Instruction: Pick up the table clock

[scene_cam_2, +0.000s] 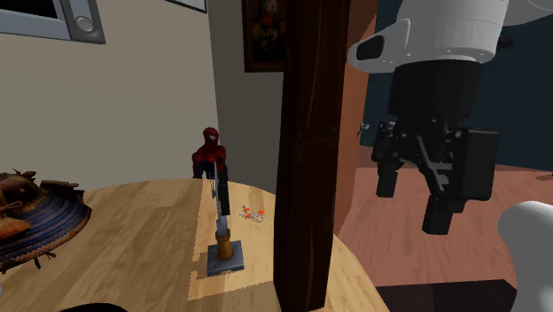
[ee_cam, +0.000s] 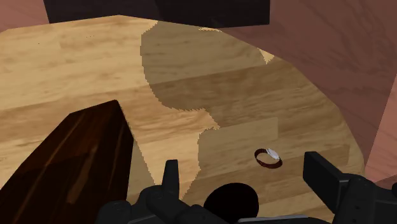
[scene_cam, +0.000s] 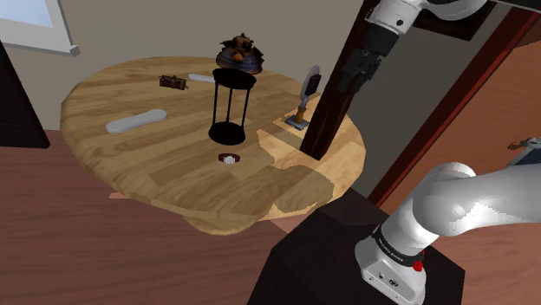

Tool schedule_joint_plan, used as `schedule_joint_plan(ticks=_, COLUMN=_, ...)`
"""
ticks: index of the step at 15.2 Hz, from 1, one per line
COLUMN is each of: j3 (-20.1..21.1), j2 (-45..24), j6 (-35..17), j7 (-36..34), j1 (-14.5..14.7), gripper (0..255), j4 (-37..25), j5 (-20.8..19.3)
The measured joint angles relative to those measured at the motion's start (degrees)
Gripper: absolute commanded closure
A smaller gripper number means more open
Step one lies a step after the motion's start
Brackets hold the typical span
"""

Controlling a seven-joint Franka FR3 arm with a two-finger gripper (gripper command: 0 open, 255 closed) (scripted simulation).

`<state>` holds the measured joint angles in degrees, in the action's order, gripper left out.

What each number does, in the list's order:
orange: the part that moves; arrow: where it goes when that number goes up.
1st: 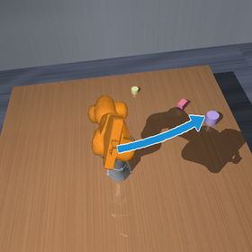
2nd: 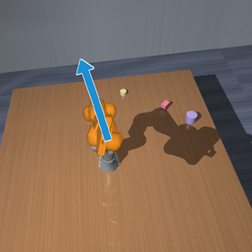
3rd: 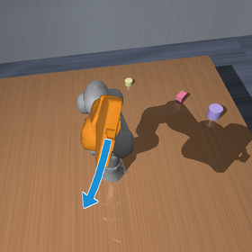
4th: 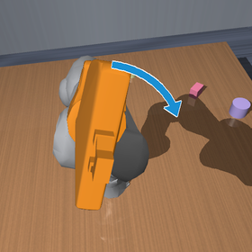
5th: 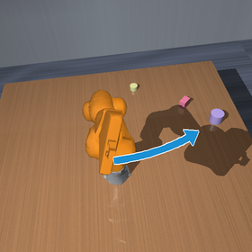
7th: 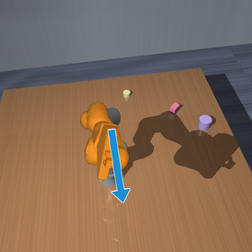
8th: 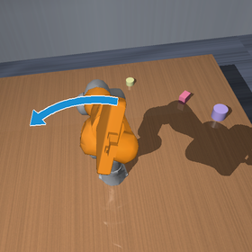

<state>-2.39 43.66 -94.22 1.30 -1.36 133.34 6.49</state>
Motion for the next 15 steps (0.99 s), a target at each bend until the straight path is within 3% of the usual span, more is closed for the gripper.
schedule_joint_plan(ticks=6, j3=1.5, j2=-9.7, j6=-3.0, j7=-6.7, j1=-2.5, gripper=0, j4=-6.1, j5=-0.5)
schedule_joint_plan(ticks=15, j3=2.4, j2=-29.5, j6=-4.6, j7=-21.7, j1=-7.6, gripper=0, j4=-22.4, j5=-3.5)
